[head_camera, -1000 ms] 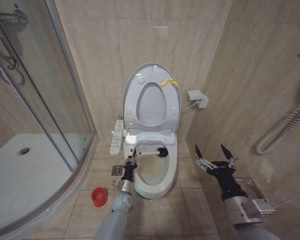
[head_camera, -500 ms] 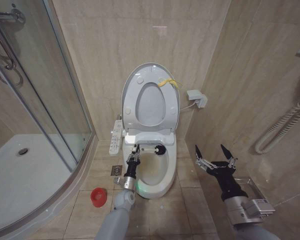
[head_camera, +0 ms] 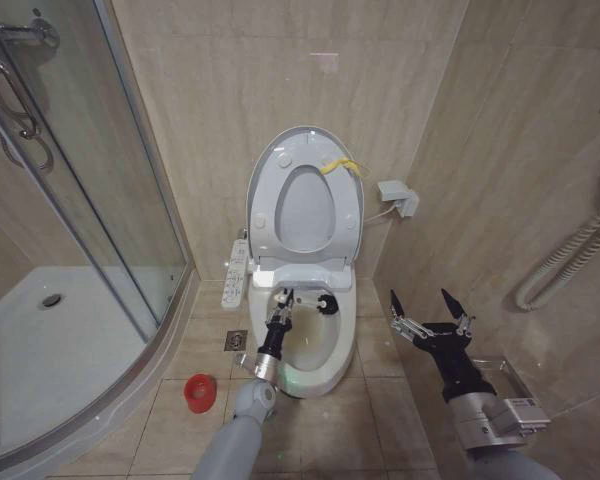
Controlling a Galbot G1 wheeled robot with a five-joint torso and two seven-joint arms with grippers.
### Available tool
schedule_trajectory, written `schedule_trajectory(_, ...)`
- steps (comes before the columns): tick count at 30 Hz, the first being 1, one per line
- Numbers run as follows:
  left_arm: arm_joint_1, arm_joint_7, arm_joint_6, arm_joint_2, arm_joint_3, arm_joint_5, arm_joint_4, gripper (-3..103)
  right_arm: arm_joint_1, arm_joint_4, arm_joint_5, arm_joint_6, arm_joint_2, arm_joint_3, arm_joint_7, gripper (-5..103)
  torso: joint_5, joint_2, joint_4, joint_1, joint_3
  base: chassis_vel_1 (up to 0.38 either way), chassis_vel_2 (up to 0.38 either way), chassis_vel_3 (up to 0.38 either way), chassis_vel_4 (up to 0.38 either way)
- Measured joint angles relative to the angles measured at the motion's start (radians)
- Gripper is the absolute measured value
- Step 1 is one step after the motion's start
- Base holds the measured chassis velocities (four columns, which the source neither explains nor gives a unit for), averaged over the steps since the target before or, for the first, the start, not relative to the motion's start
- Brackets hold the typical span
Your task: Open the toilet lid, clean the toilet bowl with a toilet brush, close the toilet lid, and flush.
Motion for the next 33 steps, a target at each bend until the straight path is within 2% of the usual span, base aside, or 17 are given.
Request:
schedule_trajectory(7, 0.029, 0.015, 0.022, 0.042, 0.033, -0.017, -0.053, 23, 0.000, 0.000, 0.000, 0.000, 0.000, 0.000, 0.000, 100, -0.0003, 0.000, -0.0008, 0.000, 0.000, 0.000, 0.000, 0.000, 0.000)
schedule_trajectory(19, 0.065, 0.013, 0.038, 0.102, 0.036, -0.056, -0.148, 24, 0.000, 0.000, 0.000, 0.000, 0.000, 0.000, 0.000, 100, -0.0006, 0.000, -0.0012, 0.000, 0.000, 0.000, 0.000, 0.000, 0.000)
schedule_trajectory(23, 0.075, 0.004, 0.084, 0.124, 0.043, -0.152, -0.199, 24, 0.000, 0.000, 0.000, 0.000, 0.000, 0.000, 0.000, 100, -0.0003, 0.000, -0.0007, 0.000, 0.000, 0.000, 0.000, 0.000, 0.000)
schedule_trajectory(25, 0.077, -0.006, 0.092, 0.128, 0.043, -0.165, -0.208, 24, 0.000, 0.000, 0.000, 0.000, 0.000, 0.000, 0.000, 100, -0.0003, 0.000, -0.0007, 0.000, 0.000, 0.000, 0.000, 0.000, 0.000)
schedule_trajectory(26, 0.077, -0.023, 0.095, 0.133, 0.040, -0.158, -0.212, 24, 0.000, 0.000, 0.000, 0.000, 0.000, 0.000, 0.000, 100, -0.0004, 0.000, -0.0008, 0.000, 0.000, 0.000, 0.000, 0.000, 0.000)
schedule_trajectory(27, 0.076, -0.049, 0.092, 0.141, 0.031, -0.108, -0.209, 24, 0.000, 0.000, 0.000, 0.000, 0.000, 0.000, 0.000, 100, -0.0004, 0.000, -0.0008, 0.000, 0.000, 0.000, 0.000, 0.000, 0.000)
schedule_trajectory(28, 0.076, -0.049, 0.092, 0.141, 0.031, -0.108, -0.209, 24, 0.000, 0.000, 0.000, 0.000, 0.000, 0.000, 0.000, 100, -0.0004, 0.000, -0.0008, 0.000, 0.000, 0.000, 0.000, 0.000, 0.000)
schedule_trajectory(31, 0.075, -0.119, 0.064, 0.184, 0.000, 0.071, -0.189, 24, 0.000, 0.000, 0.000, 0.000, 0.000, 0.000, 0.000, 100, -0.0002, 0.000, -0.0007, 0.000, 0.000, 0.000, 0.000, 0.000, 0.000)
schedule_trajectory(32, 0.075, -0.119, 0.064, 0.184, 0.000, 0.071, -0.189, 24, 0.000, 0.000, 0.000, 0.000, 0.000, 0.000, 0.000, 100, -0.0002, 0.000, -0.0007, 0.000, 0.000, 0.000, 0.000, 0.000, 0.000)
schedule_trajectory(33, 0.077, -0.135, 0.061, 0.202, -0.008, 0.114, -0.192, 20, 0.000, 0.000, 0.000, 0.000, 0.000, 0.000, 0.000, 100, -0.0006, 0.000, -0.0008, 0.000, 0.000, 0.000, 0.000, 0.000, 0.000)
